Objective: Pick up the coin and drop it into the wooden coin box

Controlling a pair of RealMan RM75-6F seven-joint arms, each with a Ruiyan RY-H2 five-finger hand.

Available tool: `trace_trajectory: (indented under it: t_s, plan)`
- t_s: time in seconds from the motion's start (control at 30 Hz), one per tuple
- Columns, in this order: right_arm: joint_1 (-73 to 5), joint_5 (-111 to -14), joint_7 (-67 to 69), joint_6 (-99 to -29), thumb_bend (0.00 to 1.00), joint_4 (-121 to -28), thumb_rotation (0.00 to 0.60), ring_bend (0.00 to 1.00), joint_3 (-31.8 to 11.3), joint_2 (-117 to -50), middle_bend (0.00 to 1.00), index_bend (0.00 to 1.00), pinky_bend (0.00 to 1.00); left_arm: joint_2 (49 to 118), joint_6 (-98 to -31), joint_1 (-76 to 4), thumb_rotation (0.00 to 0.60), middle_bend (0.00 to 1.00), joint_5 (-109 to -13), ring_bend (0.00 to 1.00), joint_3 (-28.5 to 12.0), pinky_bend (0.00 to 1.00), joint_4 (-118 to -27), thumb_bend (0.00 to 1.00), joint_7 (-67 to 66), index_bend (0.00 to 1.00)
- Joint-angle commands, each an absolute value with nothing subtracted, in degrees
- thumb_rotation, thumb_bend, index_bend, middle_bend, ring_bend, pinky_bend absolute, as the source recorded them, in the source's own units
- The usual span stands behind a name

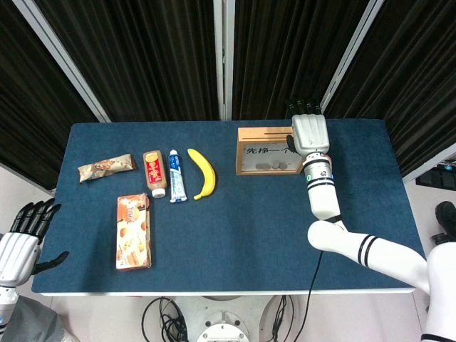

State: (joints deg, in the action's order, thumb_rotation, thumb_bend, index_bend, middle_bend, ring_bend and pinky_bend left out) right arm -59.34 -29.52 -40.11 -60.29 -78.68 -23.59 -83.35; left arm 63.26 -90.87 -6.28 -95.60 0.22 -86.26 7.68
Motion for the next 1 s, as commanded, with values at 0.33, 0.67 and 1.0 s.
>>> trace_trajectory:
  t_s: [0.33,0.67,1.0]
  plan:
    - [-44.03,-55.94,-23.02,-73.68,0.35,-94.27,0.600,0.00,-16.90,-71.61,0.01,0.03,0.00,63.23,-91.11,-6.35,0.600,0.00,-95.75,0.00,0.07,0.00,-86.68,0.15,7.35,0.02]
    - [-21.68,-78.61,-12.50,-91.45,0.28,-87.45,0.600,0.00,2.83,-67.98,0.00,0.00,0.00,63.34,-91.98,-6.07,0.600,0.00,-96.11,0.00,-0.09,0.00,-87.44,0.15,5.57,0.02]
    - [-9.57,-82.29,-6.76,-99.09,0.27,-81.16,0.600,0.00,6.01,-71.11,0.00,0.00,0.00,63.54,-90.57,-6.52,0.600,0.00,-94.98,0.00,-0.52,0.00,-87.47,0.15,3.80,0.02]
